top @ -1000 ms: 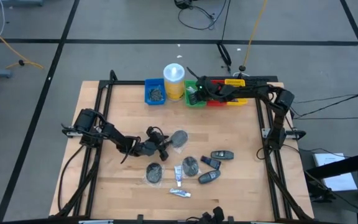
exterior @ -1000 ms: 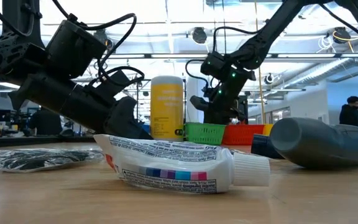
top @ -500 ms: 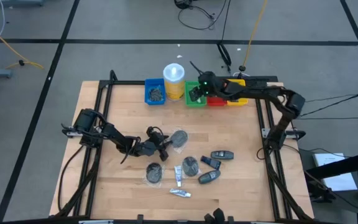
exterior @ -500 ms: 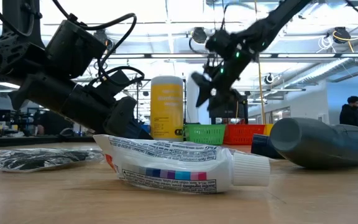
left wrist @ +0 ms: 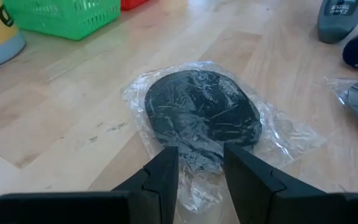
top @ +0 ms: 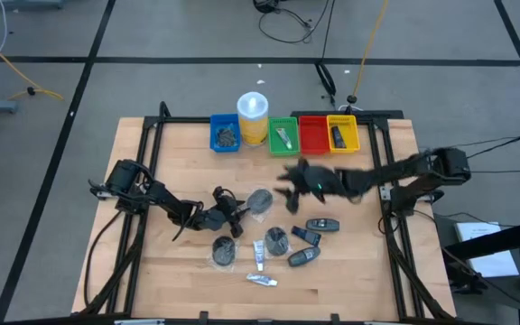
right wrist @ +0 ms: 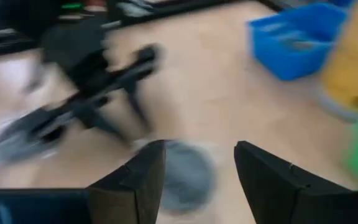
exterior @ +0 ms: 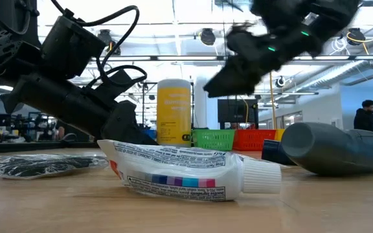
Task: Pick & Place Travel size toiletries
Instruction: Adjust the hairbrush
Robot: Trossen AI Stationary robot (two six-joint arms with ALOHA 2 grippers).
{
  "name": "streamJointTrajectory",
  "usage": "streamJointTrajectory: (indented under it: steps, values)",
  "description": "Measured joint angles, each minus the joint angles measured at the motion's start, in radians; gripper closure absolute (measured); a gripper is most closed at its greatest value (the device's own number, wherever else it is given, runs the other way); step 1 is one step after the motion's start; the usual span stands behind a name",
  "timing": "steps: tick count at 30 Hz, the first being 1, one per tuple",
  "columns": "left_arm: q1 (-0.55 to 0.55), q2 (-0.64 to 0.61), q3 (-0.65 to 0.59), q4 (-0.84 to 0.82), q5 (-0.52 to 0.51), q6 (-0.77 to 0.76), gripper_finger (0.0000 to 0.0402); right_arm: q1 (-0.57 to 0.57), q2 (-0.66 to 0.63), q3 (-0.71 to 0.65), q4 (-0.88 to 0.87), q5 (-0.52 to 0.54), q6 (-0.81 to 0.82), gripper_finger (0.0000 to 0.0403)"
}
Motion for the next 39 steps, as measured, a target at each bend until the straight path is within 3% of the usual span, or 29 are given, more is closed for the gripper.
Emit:
streamJointTrajectory:
  steps: [4,8,13,17,22,26,30,34,39]
  values:
    - [0.0,0.0,0.001,0.046,0.0,0.021,0.0275,0.095,0.018,-0.185,0.242,0.019,-0.05,0.0223]
    - [0.012,0.0,0.008,0.084,0.031,0.06,0.0275,0.141,0.025,-0.3,0.357,0.081,-0.081,0.0223]
    - [0.056,0.0,0.056,0.109,0.044,0.077,0.0275,0.147,0.023,-0.357,0.415,0.076,-0.087,0.0223]
    - [0.091,0.0,0.129,0.074,0.141,0.128,0.0275,0.147,0.023,-0.36,0.415,0.075,-0.098,0.0224]
    - [0.097,0.0,0.283,-0.128,0.154,0.316,0.0275,0.152,0.024,-0.36,0.406,0.073,-0.13,0.0223]
    - [0.098,0.0,0.42,-0.434,0.132,0.375,0.0275,0.153,0.023,-0.36,0.394,0.072,-0.137,0.0225]
    - [0.107,0.0,0.502,-0.65,0.138,0.288,0.0275,0.153,0.023,-0.36,0.392,0.073,-0.138,0.0227]
    - [0.122,0.0,0.507,-0.709,0.164,0.233,0.0267,0.153,0.023,-0.36,0.392,0.074,-0.137,0.0228]
    - [0.167,-0.005,0.507,-0.811,0.251,0.11,0.0215,0.153,0.023,-0.359,0.353,0.073,-0.127,0.0229]
